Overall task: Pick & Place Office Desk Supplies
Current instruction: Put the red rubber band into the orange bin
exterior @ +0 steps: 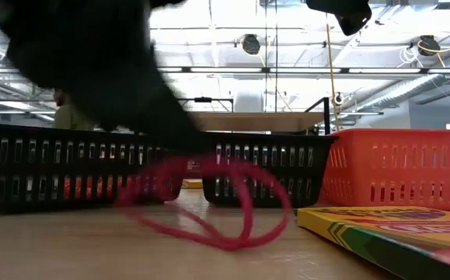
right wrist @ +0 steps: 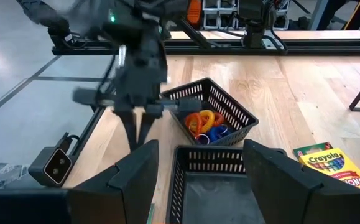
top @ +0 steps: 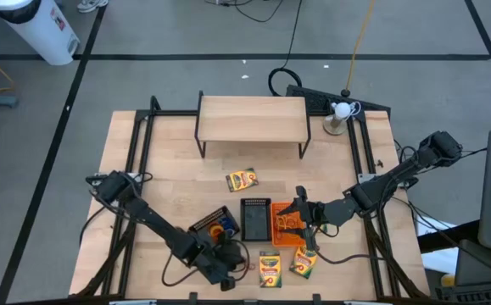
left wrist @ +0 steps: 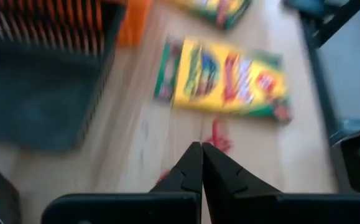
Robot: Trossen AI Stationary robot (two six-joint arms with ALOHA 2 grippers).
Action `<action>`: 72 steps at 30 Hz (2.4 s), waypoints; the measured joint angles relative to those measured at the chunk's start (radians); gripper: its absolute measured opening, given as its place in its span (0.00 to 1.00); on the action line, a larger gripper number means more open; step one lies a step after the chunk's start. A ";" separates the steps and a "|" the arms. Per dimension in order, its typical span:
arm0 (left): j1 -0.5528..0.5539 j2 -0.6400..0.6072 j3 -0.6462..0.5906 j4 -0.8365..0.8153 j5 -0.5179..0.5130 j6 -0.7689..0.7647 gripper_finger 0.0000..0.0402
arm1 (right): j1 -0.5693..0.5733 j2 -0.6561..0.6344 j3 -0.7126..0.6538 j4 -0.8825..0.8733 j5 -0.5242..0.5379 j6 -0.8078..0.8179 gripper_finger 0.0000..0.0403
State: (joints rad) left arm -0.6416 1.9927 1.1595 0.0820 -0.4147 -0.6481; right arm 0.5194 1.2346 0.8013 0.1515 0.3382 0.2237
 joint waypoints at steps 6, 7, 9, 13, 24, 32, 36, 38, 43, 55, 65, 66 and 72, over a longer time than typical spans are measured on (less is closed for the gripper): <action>0.000 -0.094 0.046 0.002 -0.042 0.141 0.00 | 0.000 0.000 0.000 0.002 0.000 0.000 0.55; -0.002 -0.113 0.046 -0.001 -0.049 0.161 0.00 | 0.000 0.000 0.000 0.002 0.000 0.000 0.55; -0.005 -0.147 0.046 -0.004 -0.075 0.191 0.00 | 0.000 0.000 0.000 0.002 0.000 0.000 0.55; -0.010 -0.221 0.046 -0.050 -0.149 0.250 0.00 | 0.000 0.000 0.000 0.000 0.000 0.000 0.55; 0.043 -0.321 0.046 -0.071 -0.214 0.434 0.00 | 0.000 0.008 0.000 0.009 -0.002 -0.005 0.55; 0.155 -0.321 0.046 -0.051 -0.148 0.504 0.00 | -0.033 0.047 0.000 0.187 -0.049 -0.140 0.55; 0.210 -0.321 0.046 0.017 -0.097 0.573 0.00 | -0.084 0.057 0.000 0.230 -0.142 -0.153 0.55; 0.233 -0.321 0.046 0.046 -0.071 0.611 0.00 | -0.108 0.057 0.000 0.228 -0.159 -0.144 0.55; 0.275 -0.321 0.046 0.081 0.002 0.643 0.00 | -0.150 0.058 0.000 0.199 -0.157 -0.112 0.55; 0.288 -0.321 0.046 0.080 0.018 0.666 0.00 | -0.186 0.071 0.000 0.135 -0.155 -0.079 0.19; 0.288 -0.321 0.046 0.088 0.032 0.740 0.04 | -0.171 0.040 0.000 0.085 -0.153 -0.091 0.01; 0.288 -0.321 0.046 0.088 0.047 0.748 0.05 | -0.171 0.030 0.000 0.070 -0.151 -0.083 0.01; 0.290 -0.321 0.046 0.086 0.101 0.717 0.19 | -0.128 -0.054 0.000 -0.055 -0.047 -0.054 0.00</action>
State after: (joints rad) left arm -0.3513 1.6714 1.2060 0.1684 -0.3134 0.0685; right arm 0.3911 1.1810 0.8017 0.0970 0.2916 0.1700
